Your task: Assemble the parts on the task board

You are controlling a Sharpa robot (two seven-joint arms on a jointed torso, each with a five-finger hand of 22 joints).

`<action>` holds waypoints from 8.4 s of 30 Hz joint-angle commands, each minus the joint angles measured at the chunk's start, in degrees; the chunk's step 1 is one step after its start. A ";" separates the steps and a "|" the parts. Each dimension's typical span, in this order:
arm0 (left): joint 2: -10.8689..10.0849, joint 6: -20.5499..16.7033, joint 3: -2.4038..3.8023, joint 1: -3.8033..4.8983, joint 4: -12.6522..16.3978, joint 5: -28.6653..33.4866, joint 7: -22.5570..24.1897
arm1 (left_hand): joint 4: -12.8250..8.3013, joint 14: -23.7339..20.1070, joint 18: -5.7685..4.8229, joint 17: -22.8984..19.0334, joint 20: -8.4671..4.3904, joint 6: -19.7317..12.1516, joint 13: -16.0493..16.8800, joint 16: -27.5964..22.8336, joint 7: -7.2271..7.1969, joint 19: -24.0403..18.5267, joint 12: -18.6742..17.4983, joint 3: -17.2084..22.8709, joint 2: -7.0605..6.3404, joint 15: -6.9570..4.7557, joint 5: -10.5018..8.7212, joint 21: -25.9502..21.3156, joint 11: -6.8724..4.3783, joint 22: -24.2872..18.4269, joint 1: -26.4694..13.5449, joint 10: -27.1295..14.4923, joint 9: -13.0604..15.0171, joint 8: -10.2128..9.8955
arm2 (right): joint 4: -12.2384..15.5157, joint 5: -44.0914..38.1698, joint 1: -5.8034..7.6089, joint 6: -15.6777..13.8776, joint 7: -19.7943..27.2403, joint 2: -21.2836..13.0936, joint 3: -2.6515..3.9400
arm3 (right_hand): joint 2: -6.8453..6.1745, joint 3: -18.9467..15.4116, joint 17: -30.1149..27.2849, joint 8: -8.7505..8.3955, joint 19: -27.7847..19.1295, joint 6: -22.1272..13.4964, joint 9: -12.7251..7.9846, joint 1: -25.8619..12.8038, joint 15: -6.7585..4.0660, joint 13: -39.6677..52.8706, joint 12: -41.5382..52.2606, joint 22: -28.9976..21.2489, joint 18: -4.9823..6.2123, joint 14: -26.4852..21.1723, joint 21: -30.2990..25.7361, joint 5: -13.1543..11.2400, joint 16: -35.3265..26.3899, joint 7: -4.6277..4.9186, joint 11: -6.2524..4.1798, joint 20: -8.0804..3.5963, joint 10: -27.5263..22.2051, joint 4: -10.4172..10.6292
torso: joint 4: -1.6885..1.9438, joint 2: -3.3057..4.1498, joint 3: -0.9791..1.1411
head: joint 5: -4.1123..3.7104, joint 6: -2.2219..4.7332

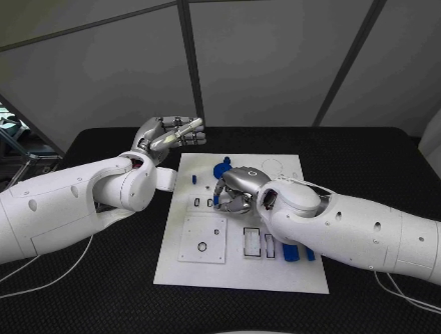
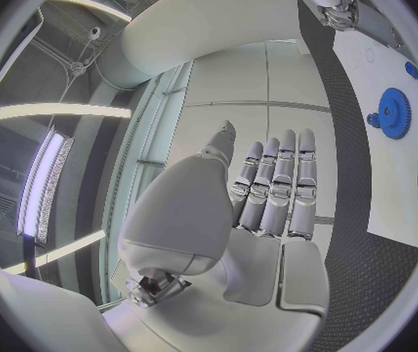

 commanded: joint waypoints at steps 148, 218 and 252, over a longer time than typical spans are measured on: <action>14.01 32.31 -7.23 6.46 -9.96 -54.28 -59.20 | 12.08 21.19 -8.96 44.73 -10.88 -0.90 66.82 41.71 -8.90 36.89 67.28 -13.15 3.13 -10.95 -0.30 63.31 -10.13 70.89 -11.52 20.37 23.98 26.36 | 2.63 40.21 6.54 -2.75 21.03 -19.95 2.10 | -2.98 -2.05 -24.58 -0.50 -17.87 -4.98 -1.41 2.80 0.66 -27.30 -33.36 -19.65 7.67 -1.97 -30.59 5.21 -31.91 1.21 1.03 0.49 -17.19 4.41 | -0.58 -3.75 0.58 | 0.96 -1.89; 8.15 18.94 -7.19 6.35 -3.47 -54.09 -53.46 | 1.40 21.61 -9.15 46.42 -11.58 -4.85 66.76 40.41 -9.77 37.41 65.90 36.14 -6.42 -11.69 -0.22 63.42 -11.08 72.74 -9.96 21.14 34.90 30.86 | 1.98 40.03 6.53 -1.99 21.30 -20.26 2.07 | -2.68 -1.67 -24.77 -0.56 -17.68 -4.94 -1.40 3.12 0.61 -27.56 -33.41 -19.86 7.68 -1.88 -30.97 5.94 -32.53 1.21 1.00 0.44 -17.27 4.34 | -0.51 -3.71 0.63 | 1.12 -3.25; 8.14 17.52 -7.35 2.96 -2.12 -65.27 -56.98 | 0.48 21.66 -9.19 46.52 -11.66 -4.57 66.95 40.37 -9.83 37.53 66.06 38.43 -7.05 -11.76 -0.22 63.50 -11.16 72.96 -11.07 21.55 35.42 31.03 | 1.98 38.75 6.52 -1.97 21.72 -20.51 2.05 | -2.70 -1.70 -24.93 -0.58 -17.63 -4.96 -1.40 3.01 0.62 -27.67 -33.47 -19.88 7.67 -1.88 -31.03 6.00 -32.76 1.22 1.01 0.44 -17.29 4.41 | -0.70 -3.63 0.58 | 1.98 -3.73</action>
